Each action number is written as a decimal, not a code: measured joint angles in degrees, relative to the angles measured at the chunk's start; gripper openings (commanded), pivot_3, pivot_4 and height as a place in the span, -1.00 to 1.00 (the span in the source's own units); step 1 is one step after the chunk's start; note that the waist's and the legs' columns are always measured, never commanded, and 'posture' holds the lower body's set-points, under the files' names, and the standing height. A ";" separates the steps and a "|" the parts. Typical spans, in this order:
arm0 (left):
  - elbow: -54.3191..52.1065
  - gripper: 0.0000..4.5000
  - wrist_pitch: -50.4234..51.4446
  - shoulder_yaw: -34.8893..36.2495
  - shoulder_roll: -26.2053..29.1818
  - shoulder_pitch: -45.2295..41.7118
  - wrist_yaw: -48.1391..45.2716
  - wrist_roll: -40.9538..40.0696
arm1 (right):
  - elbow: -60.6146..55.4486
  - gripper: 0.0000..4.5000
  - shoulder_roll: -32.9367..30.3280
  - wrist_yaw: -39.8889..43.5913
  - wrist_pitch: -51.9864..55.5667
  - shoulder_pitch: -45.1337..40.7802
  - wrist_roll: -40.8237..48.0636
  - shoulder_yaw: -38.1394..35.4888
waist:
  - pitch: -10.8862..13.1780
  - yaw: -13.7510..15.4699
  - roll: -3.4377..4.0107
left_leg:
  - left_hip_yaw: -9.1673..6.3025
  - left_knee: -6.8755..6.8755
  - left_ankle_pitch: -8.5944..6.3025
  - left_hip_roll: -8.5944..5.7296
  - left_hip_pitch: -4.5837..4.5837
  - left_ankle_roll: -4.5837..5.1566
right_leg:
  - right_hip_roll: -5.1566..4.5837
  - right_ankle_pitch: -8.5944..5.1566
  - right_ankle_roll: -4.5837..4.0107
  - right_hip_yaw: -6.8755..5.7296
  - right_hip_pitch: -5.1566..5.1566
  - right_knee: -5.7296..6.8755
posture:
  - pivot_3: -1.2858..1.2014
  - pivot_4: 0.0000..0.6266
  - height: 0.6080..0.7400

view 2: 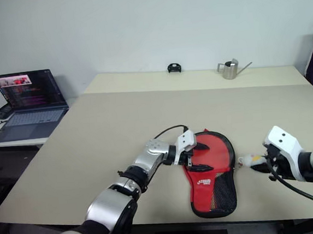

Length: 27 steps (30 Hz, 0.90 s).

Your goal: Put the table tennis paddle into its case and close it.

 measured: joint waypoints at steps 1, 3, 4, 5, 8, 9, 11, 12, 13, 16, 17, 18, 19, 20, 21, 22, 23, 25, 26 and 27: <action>0.09 1.00 0.04 0.00 -0.13 -0.05 0.01 0.06 | -1.29 -0.79 -0.49 1.06 0.05 2.22 0.07 -0.72 | -0.01 0.09 -0.02 | 0.00 0.00 0.00 0.00 0.00 0.00 | 0.00 0.00 0.00 0.00 0.00 0.00 | 0.03 -0.52 1.00; 0.21 1.00 0.11 0.00 -0.33 -0.12 0.03 0.13 | -3.77 -0.79 -1.10 2.70 0.02 6.41 0.03 -1.74 | -0.03 0.13 -0.05 | 0.01 0.01 -0.01 0.00 0.00 0.00 | 0.00 0.00 0.00 0.01 0.01 0.00 | 0.03 -0.52 1.00; 0.26 1.00 0.14 0.00 -0.33 -0.13 0.04 0.17 | -4.92 -0.79 -1.37 3.46 -0.03 8.09 -0.10 -2.11 | -0.03 0.16 -0.06 | 0.02 0.01 -0.01 0.00 0.01 0.01 | 0.00 0.00 0.00 0.01 0.02 0.00 | 0.03 -0.52 1.00; 0.30 1.00 0.18 0.00 -0.31 -0.15 0.04 0.20 | -5.77 -0.79 -1.48 3.90 -0.23 9.27 -0.28 -2.50 | -0.04 0.17 -0.07 | 0.02 0.01 -0.01 0.00 0.02 0.00 | 0.00 0.00 0.00 0.01 0.02 0.01 | 0.03 -0.52 1.00; 0.39 1.00 0.21 0.00 -0.47 -0.13 0.05 0.32 | -8.86 -0.79 -2.32 5.46 -1.43 13.77 -1.87 -3.84 | -0.07 0.22 -0.13 | 0.01 0.01 -0.01 0.00 0.04 0.00 | 0.00 0.00 0.01 -0.01 0.04 0.02 | 0.03 -0.52 1.00; 0.40 1.00 0.21 0.00 -0.57 -0.12 0.04 0.36 | -9.79 -0.79 -2.42 5.73 -2.13 15.03 -2.79 -4.34 | -0.07 0.24 -0.13 | 0.01 0.01 -0.01 0.00 0.04 0.00 | 0.00 0.00 0.01 -0.01 0.04 0.02 | 0.03 -0.52 1.00; 0.41 1.00 0.21 0.00 -0.69 -0.13 0.04 0.48 | -11.00 -0.79 -2.52 5.84 -3.25 16.75 -3.89 -4.73 | -0.09 0.28 -0.16 | 0.01 0.01 -0.01 0.00 0.04 0.00 | 0.01 0.00 0.01 -0.01 0.04 0.01 | 0.03 -0.52 1.00; 0.41 1.00 0.20 0.00 -0.81 -0.14 0.04 0.55 | -11.61 -0.80 -2.54 6.01 -3.90 17.68 -4.58 -4.87 | -0.09 0.38 -0.17 | 0.01 0.01 -0.01 -0.01 0.03 0.00 | 0.00 -0.01 0.01 -0.01 0.04 0.00 | 0.03 -0.52 1.00; 0.41 1.00 0.20 0.00 -0.92 -0.14 0.04 0.64 | -11.93 -0.80 -2.54 6.37 -4.51 18.62 -5.16 -4.97 | -0.09 0.51 -0.17 | 0.02 0.01 -0.01 -0.01 0.03 0.00 | 0.01 -0.01 0.02 -0.01 0.04 -0.01 | 0.03 -0.52 1.00; 0.41 1.00 0.20 0.00 -1.18 -0.16 0.04 0.81 | -12.93 -0.80 -2.55 7.68 -6.18 21.00 -6.55 -5.75 | -0.09 0.82 -0.18 | 0.01 0.00 -0.01 0.00 0.03 -0.01 | 0.01 -0.01 0.02 -0.02 0.04 -0.03 | 0.03 -0.52 1.00; 0.41 1.00 0.20 0.00 -1.23 -0.16 0.04 0.87 | -13.21 -0.80 -2.55 8.15 -6.83 21.68 -7.19 -5.99 | -0.09 0.89 -0.19 | 0.01 0.00 -0.01 0.00 0.03 -0.01 | 0.01 -0.01 0.02 -0.02 0.04 -0.03 | 0.03 -0.52 1.00; 0.41 1.00 0.20 0.00 -1.30 -0.16 0.04 0.92 | -13.50 -0.80 -2.56 8.48 -7.45 22.65 -7.62 -6.28 | -0.09 0.95 -0.19 | 0.01 0.00 -0.01 0.00 0.02 -0.01 | 0.01 -0.01 0.02 -0.02 0.04 -0.04 | 0.03 -0.52 1.00; 0.41 1.00 0.20 0.00 -1.32 -0.16 0.04 0.96 | -13.82 -0.80 -2.57 8.87 -8.05 23.35 -7.97 -6.33 | -0.09 0.97 -0.21 | 0.01 0.00 -0.01 0.00 0.02 -0.01 | 0.01 -0.01 0.02 -0.03 0.04 -0.04 | 0.03 -0.52 1.00; 0.42 1.00 0.19 0.00 -1.34 -0.16 0.04 1.01 | -14.41 -0.80 -2.58 9.46 -8.63 24.42 -8.56 -6.33 | -0.09 0.98 -0.23 | 0.01 0.00 -0.01 -0.01 0.02 -0.01 | 0.01 -0.01 0.02 -0.03 0.04 -0.04 | 0.03 -0.52 1.00; 0.42 1.00 0.19 0.00 -1.35 -0.16 0.05 1.03 | -15.36 -0.80 -2.58 9.83 -9.29 25.44 -9.22 -6.33 | -0.09 0.98 -0.23 | 0.01 0.00 -0.01 0.00 0.02 -0.01 | 0.01 -0.01 0.03 -0.03 0.04 -0.04 | 0.03 -0.52 1.00; 0.43 1.00 0.19 0.01 -1.35 -0.16 0.05 1.06 | -16.25 -0.80 -2.59 10.31 -9.71 26.39 -9.69 -6.33 | -0.09 0.98 -0.24 | 0.01 0.00 -0.01 0.00 0.02 -0.01 | 0.01 -0.01 0.03 -0.03 0.04 -0.05 | 0.03 -0.52 1.00; 0.45 1.00 0.19 0.00 -1.35 -0.15 0.08 1.10 | -17.52 -0.80 -2.68 10.89 -10.35 27.41 -9.92 -6.30 | -0.11 0.98 -0.28 | 0.01 0.00 -0.01 0.00 0.02 -0.01 | 0.01 -0.01 0.03 -0.03 0.04 -0.04 | 0.03 -0.52 1.00; 0.52 1.00 0.19 0.00 -1.34 -0.14 0.09 1.14 | -19.22 -0.80 -2.77 11.90 -10.93 28.83 -10.43 -6.25 | -0.14 0.97 -0.32 | 0.01 0.00 -0.01 0.00 0.03 -0.01 | 0.01 -0.01 0.03 -0.02 0.05 -0.04 | 0.03 -0.52 1.00; 0.54 1.00 0.19 0.01 -1.35 -0.13 0.10 1.15 | -20.09 -0.80 -2.80 12.34 -11.30 29.55 -10.93 -6.25 | -0.14 0.97 -0.34 | 0.01 0.00 -0.01 0.00 0.03 -0.01 | 0.01 -0.01 0.03 -0.03 0.06 -0.04 | 0.03 -0.52 1.00; 0.55 1.00 0.19 0.01 -1.34 -0.13 0.10 1.16 | -20.60 -0.80 -2.81 12.56 -11.50 29.94 -11.16 -6.25 | -0.15 0.97 -0.34 | 0.01 0.00 -0.01 0.00 0.04 -0.01 | 0.01 -0.02 0.03 -0.04 0.06 -0.04 | 0.03 -0.52 1.00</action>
